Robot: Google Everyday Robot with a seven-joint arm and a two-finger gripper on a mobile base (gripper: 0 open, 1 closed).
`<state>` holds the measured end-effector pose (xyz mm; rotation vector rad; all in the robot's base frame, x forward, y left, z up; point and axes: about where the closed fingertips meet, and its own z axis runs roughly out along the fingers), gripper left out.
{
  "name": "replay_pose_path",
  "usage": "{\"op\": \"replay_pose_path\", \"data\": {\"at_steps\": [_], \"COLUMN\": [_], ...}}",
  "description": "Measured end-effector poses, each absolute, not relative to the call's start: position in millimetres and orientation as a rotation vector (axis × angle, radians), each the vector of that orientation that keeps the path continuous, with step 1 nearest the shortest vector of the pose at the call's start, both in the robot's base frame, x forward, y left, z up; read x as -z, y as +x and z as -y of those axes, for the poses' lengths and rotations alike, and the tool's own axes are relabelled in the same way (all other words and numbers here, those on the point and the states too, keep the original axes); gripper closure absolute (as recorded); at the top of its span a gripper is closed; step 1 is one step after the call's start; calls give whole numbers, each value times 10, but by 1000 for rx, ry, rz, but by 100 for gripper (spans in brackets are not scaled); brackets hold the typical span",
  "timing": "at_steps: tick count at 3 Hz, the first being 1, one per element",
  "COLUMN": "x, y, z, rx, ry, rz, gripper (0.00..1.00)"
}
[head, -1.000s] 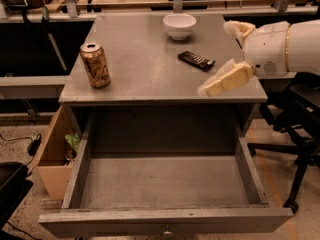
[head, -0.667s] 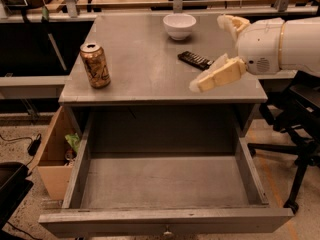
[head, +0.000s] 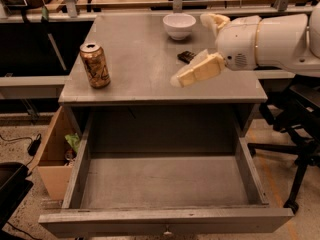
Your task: Pick orange can
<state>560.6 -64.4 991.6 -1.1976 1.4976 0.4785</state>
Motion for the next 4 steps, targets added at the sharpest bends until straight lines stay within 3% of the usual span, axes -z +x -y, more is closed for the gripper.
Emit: {"op": "replay_pose_path", "data": {"at_steps": [4], "x": [-9469], "y": [6403], "z": [-1249], "rx": [-693], "ry": [-1072], "rz": [-1454], "gripper": [0]}}
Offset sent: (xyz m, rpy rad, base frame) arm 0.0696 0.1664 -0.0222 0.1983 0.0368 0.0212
